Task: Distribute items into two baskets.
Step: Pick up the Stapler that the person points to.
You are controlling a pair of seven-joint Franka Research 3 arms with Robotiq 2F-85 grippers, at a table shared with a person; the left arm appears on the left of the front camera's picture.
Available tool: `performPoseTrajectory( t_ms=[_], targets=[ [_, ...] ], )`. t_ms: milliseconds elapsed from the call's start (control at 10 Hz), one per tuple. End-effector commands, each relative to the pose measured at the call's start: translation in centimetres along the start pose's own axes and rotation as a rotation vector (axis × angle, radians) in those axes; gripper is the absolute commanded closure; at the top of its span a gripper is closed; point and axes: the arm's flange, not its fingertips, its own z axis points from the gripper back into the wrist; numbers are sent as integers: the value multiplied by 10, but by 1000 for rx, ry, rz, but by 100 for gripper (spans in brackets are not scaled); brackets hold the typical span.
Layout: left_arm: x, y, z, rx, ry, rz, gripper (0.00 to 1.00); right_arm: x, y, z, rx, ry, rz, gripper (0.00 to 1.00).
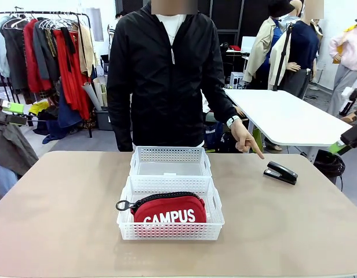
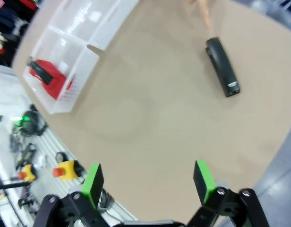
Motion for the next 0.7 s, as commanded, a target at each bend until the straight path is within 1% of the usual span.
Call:
performPoseTrajectory(
  t_ms=[0,200,400,500,600],
  targets=[
    [0,-1,1,1,-4,-2,0,23,-15,-7,-58,68,55,0],
    [0,-1,1,1,-4,-2,0,39,-25,-23,-77,168,131,0],
    [0,-1,1,1,-4,-2,0,56,-34,-42,-101,219,213,0],
    [0,-1,1,1,-4,-2,0,63,-39,-52,-162,241,248,0],
    [0,-1,1,1,-4,-2,0,71,-45,-61,-190,259,281,0]
  ],
)
